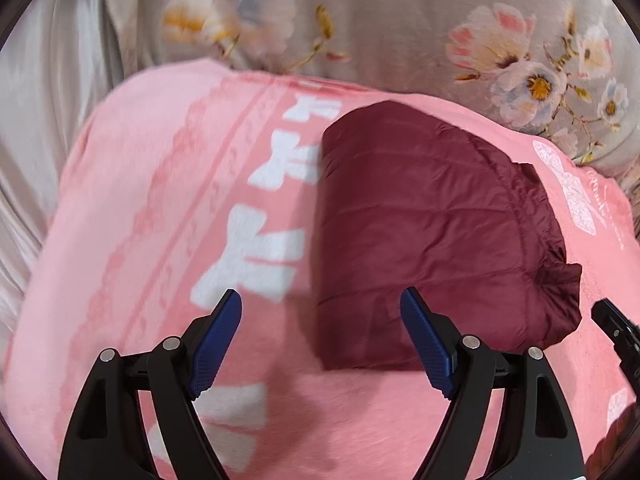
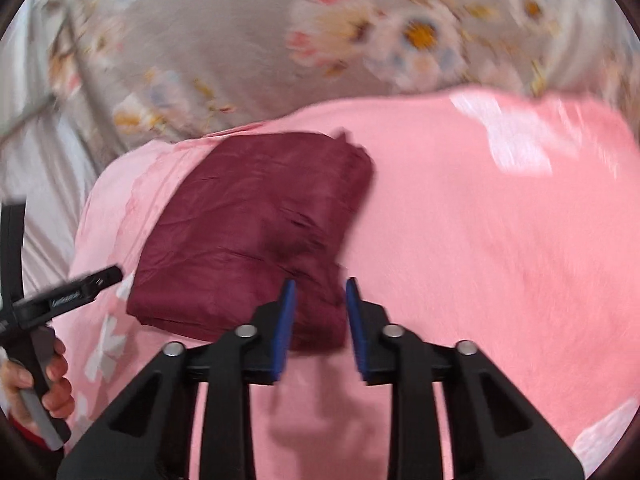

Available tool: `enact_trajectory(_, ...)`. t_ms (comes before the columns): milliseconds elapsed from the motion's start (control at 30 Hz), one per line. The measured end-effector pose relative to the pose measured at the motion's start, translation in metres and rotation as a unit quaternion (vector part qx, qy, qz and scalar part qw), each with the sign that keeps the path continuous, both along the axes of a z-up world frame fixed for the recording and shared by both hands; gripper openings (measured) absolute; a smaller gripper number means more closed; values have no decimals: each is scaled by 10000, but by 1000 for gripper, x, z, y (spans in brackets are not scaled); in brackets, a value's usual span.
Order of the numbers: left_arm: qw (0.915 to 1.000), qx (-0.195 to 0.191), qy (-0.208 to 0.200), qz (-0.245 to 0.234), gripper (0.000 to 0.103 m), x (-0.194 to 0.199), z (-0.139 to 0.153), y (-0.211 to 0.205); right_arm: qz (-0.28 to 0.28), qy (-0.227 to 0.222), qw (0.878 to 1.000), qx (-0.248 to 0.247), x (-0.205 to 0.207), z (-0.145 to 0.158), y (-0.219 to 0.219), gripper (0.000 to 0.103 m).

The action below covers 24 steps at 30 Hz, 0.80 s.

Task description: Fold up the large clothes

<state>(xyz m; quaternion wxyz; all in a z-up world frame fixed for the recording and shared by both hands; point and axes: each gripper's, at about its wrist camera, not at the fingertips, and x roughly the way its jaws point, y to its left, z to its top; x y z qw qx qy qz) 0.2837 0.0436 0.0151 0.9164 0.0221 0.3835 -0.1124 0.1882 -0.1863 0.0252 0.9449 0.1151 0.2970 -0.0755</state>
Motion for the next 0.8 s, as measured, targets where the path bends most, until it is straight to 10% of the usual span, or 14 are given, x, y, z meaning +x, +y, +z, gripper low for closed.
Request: enact_trajectory(800, 9987, 179, 289, 391, 87, 23, -61, -47, -266, 601, 9972, -354, 63, -72, 6, 18)
